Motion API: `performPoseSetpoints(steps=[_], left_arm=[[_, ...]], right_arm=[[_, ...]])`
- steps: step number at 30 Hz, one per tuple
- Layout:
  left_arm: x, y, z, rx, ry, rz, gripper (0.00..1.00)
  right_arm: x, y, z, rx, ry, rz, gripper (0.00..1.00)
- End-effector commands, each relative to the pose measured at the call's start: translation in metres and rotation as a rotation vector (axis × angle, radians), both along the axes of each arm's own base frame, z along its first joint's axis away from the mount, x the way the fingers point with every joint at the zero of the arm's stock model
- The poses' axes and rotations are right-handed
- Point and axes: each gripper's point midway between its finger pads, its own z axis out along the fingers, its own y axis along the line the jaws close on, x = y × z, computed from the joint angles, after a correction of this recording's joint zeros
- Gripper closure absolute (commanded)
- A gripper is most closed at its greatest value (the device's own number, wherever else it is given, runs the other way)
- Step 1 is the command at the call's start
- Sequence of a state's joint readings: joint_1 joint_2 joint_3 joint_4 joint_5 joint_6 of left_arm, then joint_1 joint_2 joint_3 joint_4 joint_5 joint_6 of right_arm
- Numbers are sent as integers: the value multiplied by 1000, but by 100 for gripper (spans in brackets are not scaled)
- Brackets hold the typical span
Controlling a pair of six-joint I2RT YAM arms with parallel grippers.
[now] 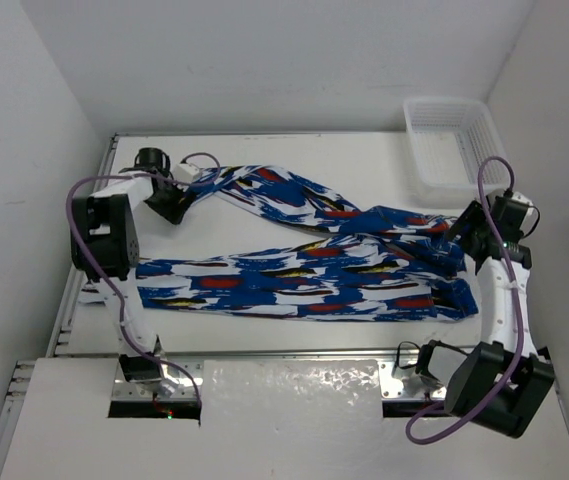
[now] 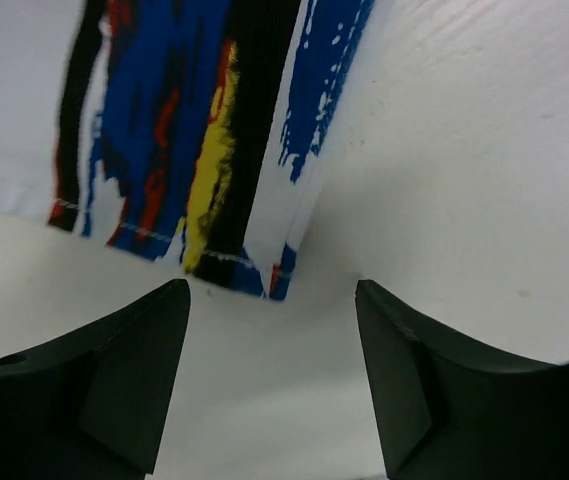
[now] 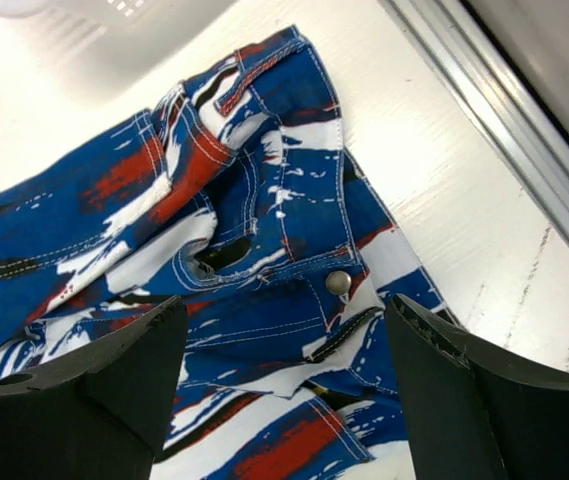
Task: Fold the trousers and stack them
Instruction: Flatten the trousers out
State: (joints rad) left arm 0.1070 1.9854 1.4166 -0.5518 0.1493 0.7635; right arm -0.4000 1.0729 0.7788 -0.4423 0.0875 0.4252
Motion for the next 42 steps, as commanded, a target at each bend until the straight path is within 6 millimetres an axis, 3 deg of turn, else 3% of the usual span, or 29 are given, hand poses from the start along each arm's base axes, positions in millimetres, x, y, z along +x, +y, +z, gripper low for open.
performPoseSetpoints(steps=[1, 5, 6, 8, 9, 10, 12, 14, 15, 17, 18, 19, 22, 25, 26, 28, 29, 32, 35, 39, 42], left_arm=[[36, 12, 8, 67, -59, -6, 32], [47, 20, -14, 148, -31, 23, 32], [45, 30, -23, 204, -4, 51, 33], [45, 40, -27, 257, 2, 74, 39], [43, 45, -30, 279, 9, 79, 48], [38, 48, -34, 300, 25, 78, 71], [37, 51, -28, 302, 8, 87, 99], [35, 50, -18, 277, -10, 113, 100], [39, 51, 5, 242, -60, 131, 100], [39, 56, 33, 184, -103, 180, 100], [44, 66, 70, 145, -183, 221, 100], [42, 73, 86, 129, -210, 242, 100], [33, 95, 164, 85, -361, 281, 100], [17, 102, 194, 86, -399, 271, 100], [10, 99, 209, 91, -425, 252, 100], [0, 84, 208, 54, -412, 186, 100], [-7, 79, 217, 45, -431, 176, 100], [-20, 68, 209, 6, -400, 158, 100], [-31, 63, 199, -18, -353, 161, 100], [-36, 65, 195, -11, -325, 186, 100], [-38, 71, 195, 1, -315, 234, 100]], right_arm=[[10, 2, 8, 21, -21, 17, 23], [10, 4, 4, 38, -12, 22, 23], [11, 4, 5, 37, -11, 23, 23], [10, 3, 5, 30, -6, 25, 23], [9, 2, 5, 26, -4, 25, 23], [10, 1, 4, 21, -2, 20, 22], [15, -1, 5, 22, -8, 19, 22], [23, -2, 4, 32, -9, 24, 21], [32, -6, 12, 25, -29, 27, 20], [43, -8, 7, 41, -4, 37, 19], [52, -14, 15, 32, -14, 27, 19], [56, -18, 15, 27, -7, 20, 19], [72, -33, -5, 76, 29, -49, 18], [86, -42, -14, 121, 20, -92, 17], [90, -43, -30, 157, 47, -116, 17], [101, -43, -36, 202, 45, -143, 17], [102, -43, -41, 220, 51, -158, 17], [100, -39, -68, 274, 62, -216, 18], [121, -32, -66, 310, -56, -175, 16], [139, -22, -41, 248, -151, -86, 17], [141, -7, -19, 202, -219, 4, 18]])
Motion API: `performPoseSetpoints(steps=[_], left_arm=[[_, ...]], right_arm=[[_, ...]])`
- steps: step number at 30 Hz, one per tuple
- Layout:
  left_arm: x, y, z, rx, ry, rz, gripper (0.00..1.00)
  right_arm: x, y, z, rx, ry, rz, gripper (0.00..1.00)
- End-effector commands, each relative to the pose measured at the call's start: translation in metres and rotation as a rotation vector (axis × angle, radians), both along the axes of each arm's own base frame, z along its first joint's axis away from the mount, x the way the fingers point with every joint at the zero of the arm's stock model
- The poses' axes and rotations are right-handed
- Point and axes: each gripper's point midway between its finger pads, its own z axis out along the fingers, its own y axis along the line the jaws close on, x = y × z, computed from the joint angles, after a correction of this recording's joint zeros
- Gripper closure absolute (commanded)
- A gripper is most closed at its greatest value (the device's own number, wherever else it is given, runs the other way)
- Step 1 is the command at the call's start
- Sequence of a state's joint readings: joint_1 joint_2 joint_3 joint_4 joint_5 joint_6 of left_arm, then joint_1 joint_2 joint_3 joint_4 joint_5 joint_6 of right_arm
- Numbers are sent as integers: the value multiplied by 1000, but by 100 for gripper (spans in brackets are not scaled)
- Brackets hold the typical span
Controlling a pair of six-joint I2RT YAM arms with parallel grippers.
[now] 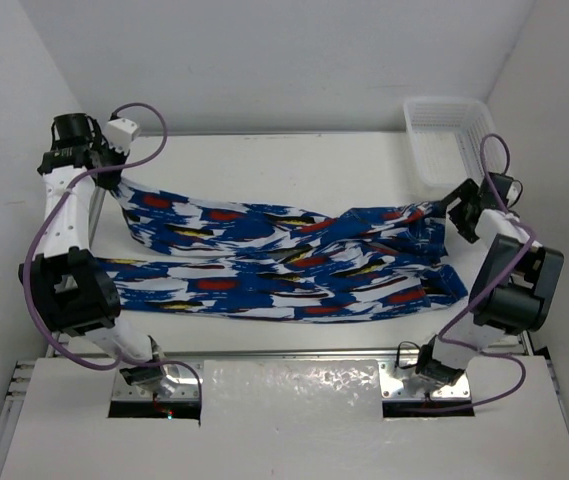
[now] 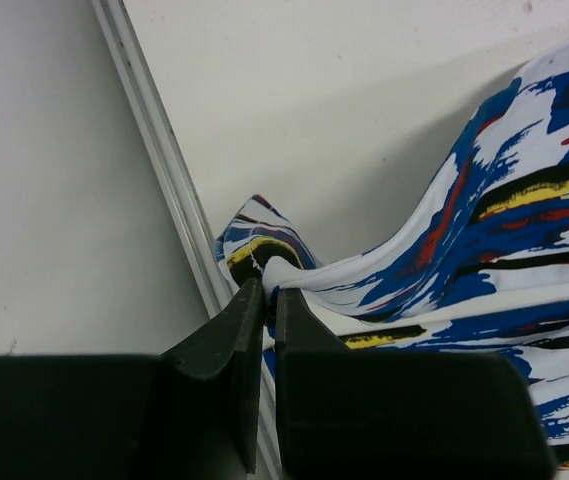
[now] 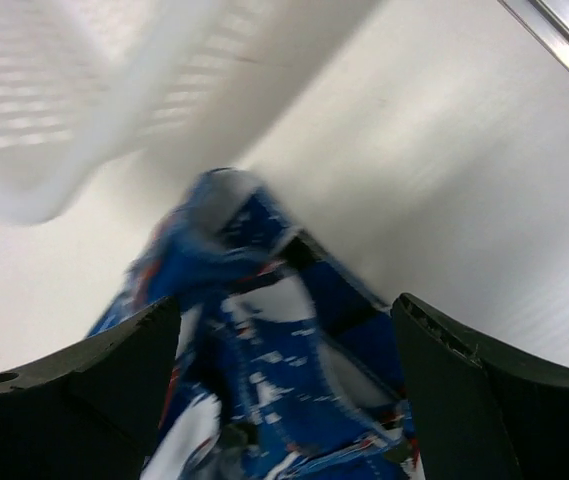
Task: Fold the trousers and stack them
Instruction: Flatten the trousers out
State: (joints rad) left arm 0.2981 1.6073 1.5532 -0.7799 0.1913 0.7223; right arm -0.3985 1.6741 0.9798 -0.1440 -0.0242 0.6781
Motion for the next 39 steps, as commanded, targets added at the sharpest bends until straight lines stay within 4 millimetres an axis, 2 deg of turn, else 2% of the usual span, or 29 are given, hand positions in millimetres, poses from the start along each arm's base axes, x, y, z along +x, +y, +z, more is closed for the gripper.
performPoseSetpoints(steps=[1, 3, 5, 8, 10, 11, 12, 13, 15, 16, 18, 21, 22, 25, 28, 29, 31, 32, 36, 37, 39], left_arm=[[-1, 4, 14, -2, -34, 40, 100], [-1, 2, 10, -14, -35, 43, 100], [-2, 2, 7, -22, -30, 50, 100], [-1, 2, 8, -20, -32, 52, 100], [-2, 5, 10, -7, -35, 61, 100], [-3, 8, 11, 6, -34, 72, 100], [-4, 10, 11, 15, -33, 80, 100], [-4, 9, 11, 14, -31, 79, 100], [-5, 9, 8, 11, -21, 82, 100], [-5, 8, 6, 6, -16, 81, 100], [-4, 7, 5, -10, -16, 85, 100], [-3, 6, 9, -18, -23, 87, 100], [-3, 6, 11, -15, -25, 86, 100], [-7, 8, 11, 7, -18, 88, 100], [-6, 10, 10, 9, -17, 93, 100], [-5, 10, 10, 6, -17, 97, 100], [-5, 9, 11, 0, -19, 99, 100], [-5, 10, 11, 1, -21, 100, 100], [-10, 19, 11, 45, -18, 136, 100], [-13, 29, 10, 72, -12, 172, 100], [-9, 43, 14, 92, -34, 219, 100]], right_arm=[[31, 11, 69, -118, -252, 108, 18], [29, 19, 64, -121, -246, 135, 17], [29, 20, 49, -89, -212, 123, 17], [37, 26, 34, -33, -195, 142, 18], [43, 30, 41, -31, -235, 163, 20], [43, 31, 53, -52, -278, 167, 21], [39, 30, 53, -67, -284, 159, 21], [41, 27, 62, -88, -310, 145, 21], [37, 20, 56, -97, -270, 110, 20], [43, 18, 59, -90, -256, 105, 20], [37, 25, 28, -34, -141, 113, 20], [29, 35, 5, -8, -89, 104, 20], [21, 39, -6, 3, -70, 98, 21], [26, 47, -10, 7, -100, 108, 23], [36, 48, -16, -6, -72, 137, 29], [35, 48, -19, -12, -54, 138, 40], [35, 43, -20, -32, -43, 120, 54], [32, 38, -21, -54, -31, 100, 68], [23, 27, -11, -136, 22, 128, 100], [20, 25, -6, -155, 26, 133, 100], [18, 17, 19, -235, -9, 145, 100]])
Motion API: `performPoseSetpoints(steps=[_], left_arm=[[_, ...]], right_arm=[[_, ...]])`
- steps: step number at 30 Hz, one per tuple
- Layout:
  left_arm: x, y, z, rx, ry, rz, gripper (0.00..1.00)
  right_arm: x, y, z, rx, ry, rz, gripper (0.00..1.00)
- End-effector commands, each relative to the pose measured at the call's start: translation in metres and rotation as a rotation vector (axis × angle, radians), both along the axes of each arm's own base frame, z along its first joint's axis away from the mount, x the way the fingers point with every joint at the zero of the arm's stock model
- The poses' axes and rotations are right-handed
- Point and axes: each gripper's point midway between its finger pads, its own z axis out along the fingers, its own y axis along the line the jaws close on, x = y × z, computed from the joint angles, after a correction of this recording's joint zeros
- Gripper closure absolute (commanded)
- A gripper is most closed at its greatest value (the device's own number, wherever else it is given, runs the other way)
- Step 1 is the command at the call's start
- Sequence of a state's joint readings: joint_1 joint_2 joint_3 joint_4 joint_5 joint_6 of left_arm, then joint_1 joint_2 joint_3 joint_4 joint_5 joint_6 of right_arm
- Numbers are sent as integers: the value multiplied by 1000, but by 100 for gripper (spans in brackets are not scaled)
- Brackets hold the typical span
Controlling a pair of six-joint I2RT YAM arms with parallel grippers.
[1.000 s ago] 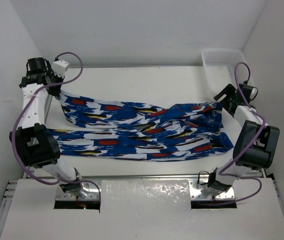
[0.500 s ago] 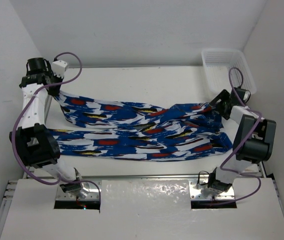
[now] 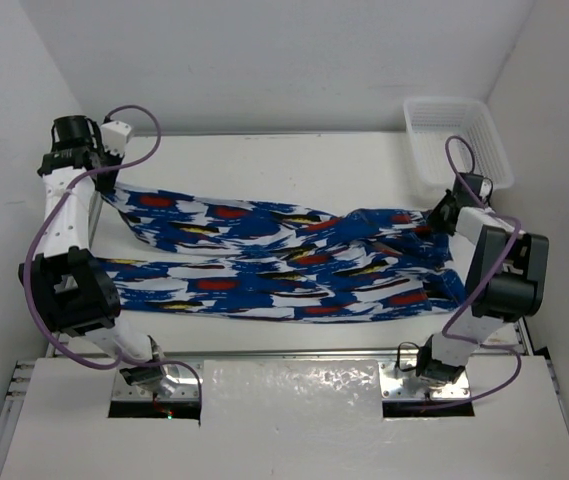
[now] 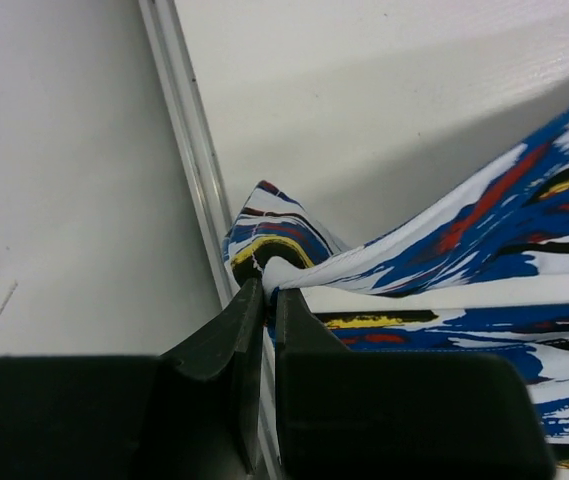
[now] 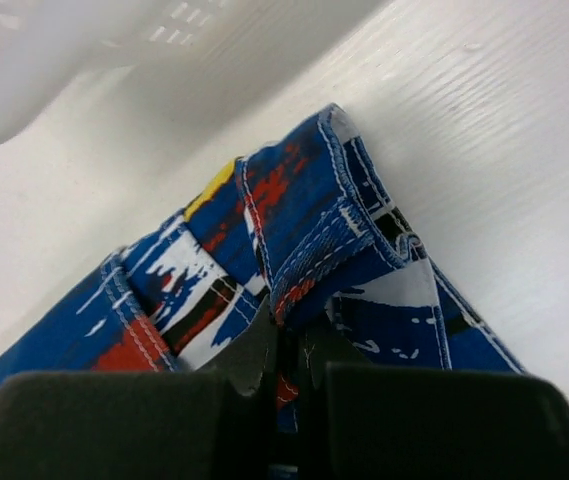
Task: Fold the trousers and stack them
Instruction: Flatten the trousers out
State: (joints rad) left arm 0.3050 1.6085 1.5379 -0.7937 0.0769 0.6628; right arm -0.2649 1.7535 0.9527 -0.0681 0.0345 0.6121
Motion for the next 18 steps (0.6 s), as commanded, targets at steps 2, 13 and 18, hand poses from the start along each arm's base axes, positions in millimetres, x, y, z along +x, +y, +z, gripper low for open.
performPoseSetpoints(steps=[2, 13, 18], left_arm=[[6, 47, 44, 72, -126, 149, 100], [-1, 94, 70, 43, -167, 248, 100], [-10, 96, 62, 6, -123, 243, 100]], right_arm=[[4, -31, 74, -201, -119, 2, 100], [-48, -54, 150, -177, -453, -109, 100], [-52, -46, 149, -168, -469, -73, 100]])
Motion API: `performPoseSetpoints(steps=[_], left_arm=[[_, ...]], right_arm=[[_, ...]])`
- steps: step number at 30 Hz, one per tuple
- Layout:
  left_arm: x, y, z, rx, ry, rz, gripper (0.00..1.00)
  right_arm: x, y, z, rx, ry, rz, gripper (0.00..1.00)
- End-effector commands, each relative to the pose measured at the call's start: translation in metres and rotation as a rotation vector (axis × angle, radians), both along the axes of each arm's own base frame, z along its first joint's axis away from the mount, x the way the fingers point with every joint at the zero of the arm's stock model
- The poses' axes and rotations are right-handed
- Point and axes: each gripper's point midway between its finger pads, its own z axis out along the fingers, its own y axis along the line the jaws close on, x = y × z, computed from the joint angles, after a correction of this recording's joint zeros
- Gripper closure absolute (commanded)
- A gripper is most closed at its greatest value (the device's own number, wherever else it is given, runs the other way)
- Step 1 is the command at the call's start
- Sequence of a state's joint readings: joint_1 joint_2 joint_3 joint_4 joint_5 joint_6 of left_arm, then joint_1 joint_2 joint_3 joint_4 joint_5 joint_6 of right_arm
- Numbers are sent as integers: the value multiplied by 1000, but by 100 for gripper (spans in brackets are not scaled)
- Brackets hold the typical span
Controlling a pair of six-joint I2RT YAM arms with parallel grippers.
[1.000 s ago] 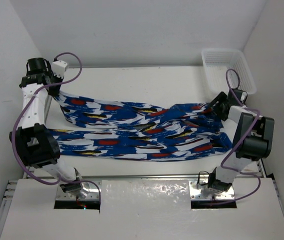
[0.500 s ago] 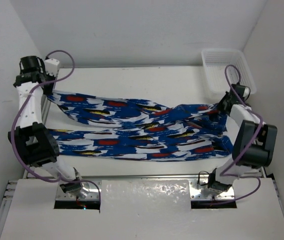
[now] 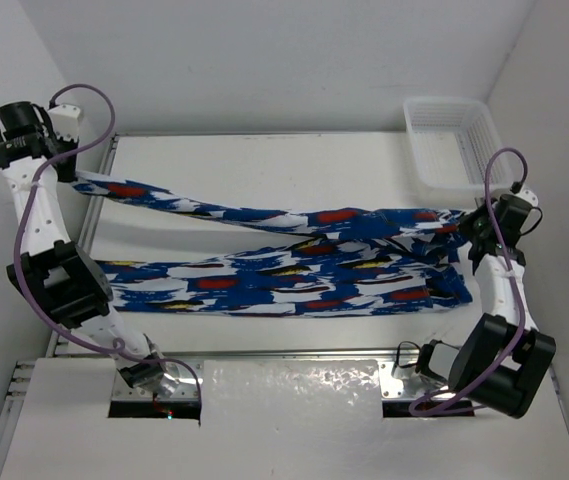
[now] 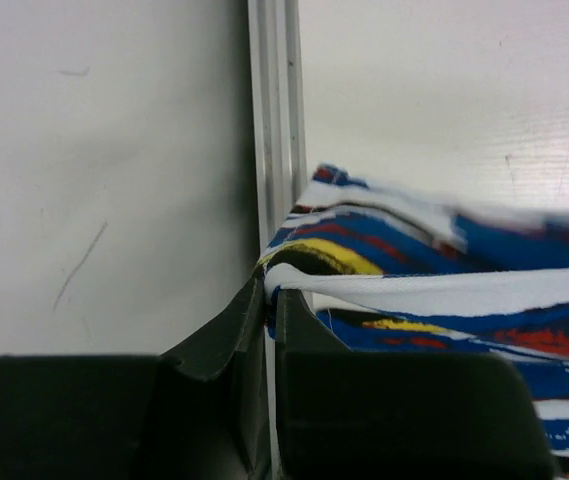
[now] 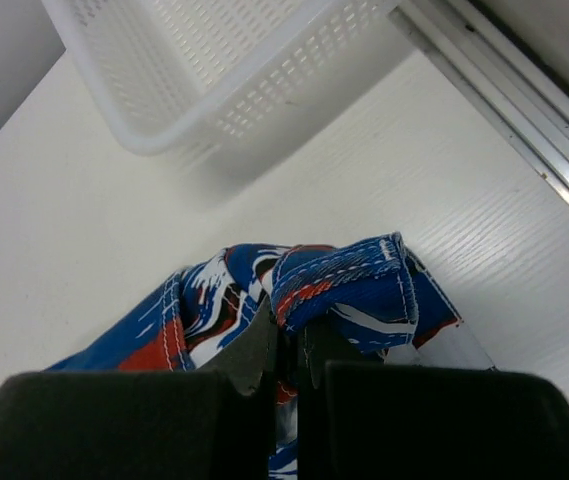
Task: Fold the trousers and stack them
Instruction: Flatten the trousers out
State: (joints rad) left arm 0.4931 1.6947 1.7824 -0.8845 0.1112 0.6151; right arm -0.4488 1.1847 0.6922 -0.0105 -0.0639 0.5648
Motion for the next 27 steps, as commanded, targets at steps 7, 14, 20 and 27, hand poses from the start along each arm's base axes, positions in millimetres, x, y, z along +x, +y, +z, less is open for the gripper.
performPoseSetpoints(steps=[7, 14, 20, 27], left_arm=[[-20, 17, -15, 18, 97, 14, 100], [46, 11, -62, -88, 89, -54, 100], [132, -42, -124, -163, 136, -124, 100], [215, -45, -111, -181, -163, -25, 63]], right_arm=[[8, -11, 44, -83, -135, -10, 100], [20, -10, 46, -64, -141, 22, 100], [31, -10, 45, -71, -128, 61, 100], [31, -6, 19, -80, -10, 95, 100]])
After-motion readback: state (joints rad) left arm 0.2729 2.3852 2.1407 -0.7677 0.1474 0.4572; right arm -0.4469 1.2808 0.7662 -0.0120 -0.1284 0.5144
